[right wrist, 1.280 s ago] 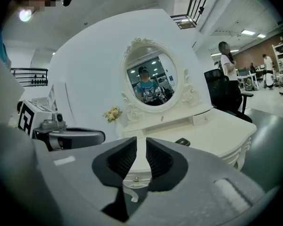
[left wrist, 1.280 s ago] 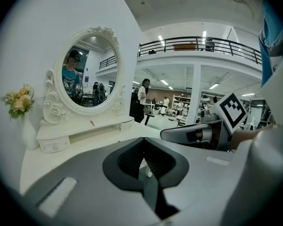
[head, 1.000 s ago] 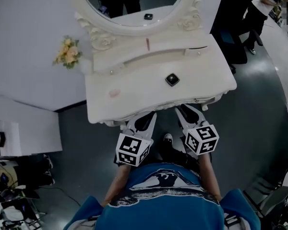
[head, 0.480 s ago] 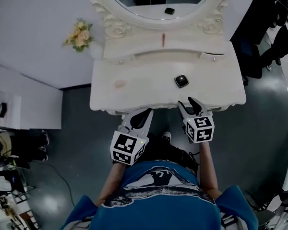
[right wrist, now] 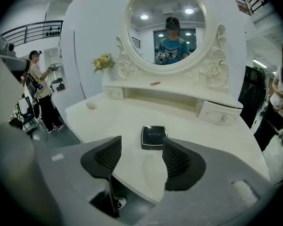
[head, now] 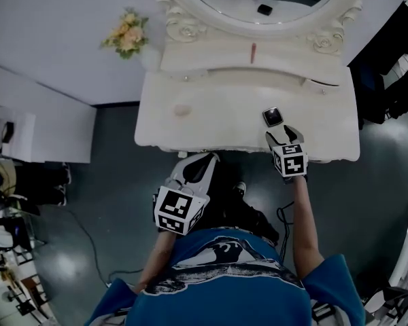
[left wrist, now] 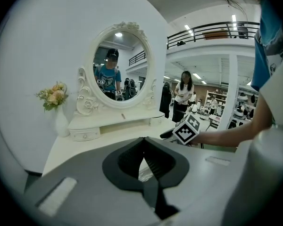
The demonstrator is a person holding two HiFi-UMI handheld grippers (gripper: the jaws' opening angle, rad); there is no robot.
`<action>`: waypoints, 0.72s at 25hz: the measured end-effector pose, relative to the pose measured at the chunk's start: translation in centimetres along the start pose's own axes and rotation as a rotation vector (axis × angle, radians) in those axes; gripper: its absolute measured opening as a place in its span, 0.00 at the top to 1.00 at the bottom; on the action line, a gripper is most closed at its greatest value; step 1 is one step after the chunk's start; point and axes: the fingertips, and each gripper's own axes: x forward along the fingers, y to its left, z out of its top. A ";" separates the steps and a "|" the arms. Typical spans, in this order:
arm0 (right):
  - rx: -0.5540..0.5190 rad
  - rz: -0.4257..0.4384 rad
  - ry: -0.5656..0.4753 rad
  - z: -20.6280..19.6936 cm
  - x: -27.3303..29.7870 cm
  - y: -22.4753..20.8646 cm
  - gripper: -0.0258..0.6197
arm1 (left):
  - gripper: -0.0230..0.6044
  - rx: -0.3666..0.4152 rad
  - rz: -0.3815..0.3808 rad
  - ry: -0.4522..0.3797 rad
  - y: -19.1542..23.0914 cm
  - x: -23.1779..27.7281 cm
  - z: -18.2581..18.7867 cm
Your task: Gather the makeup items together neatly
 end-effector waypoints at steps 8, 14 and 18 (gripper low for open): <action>-0.019 -0.003 0.145 -1.2 4.8 -2.5 0.44 | 0.93 -0.008 0.006 -0.002 3.5 2.0 1.3; 0.019 -0.014 0.216 -1.5 7.0 -2.7 0.43 | 0.93 -0.010 -0.008 -0.008 6.7 3.9 2.9; 0.076 -0.060 0.224 -1.6 7.3 -3.0 0.48 | 0.94 -0.012 -0.015 -0.018 8.7 5.2 3.8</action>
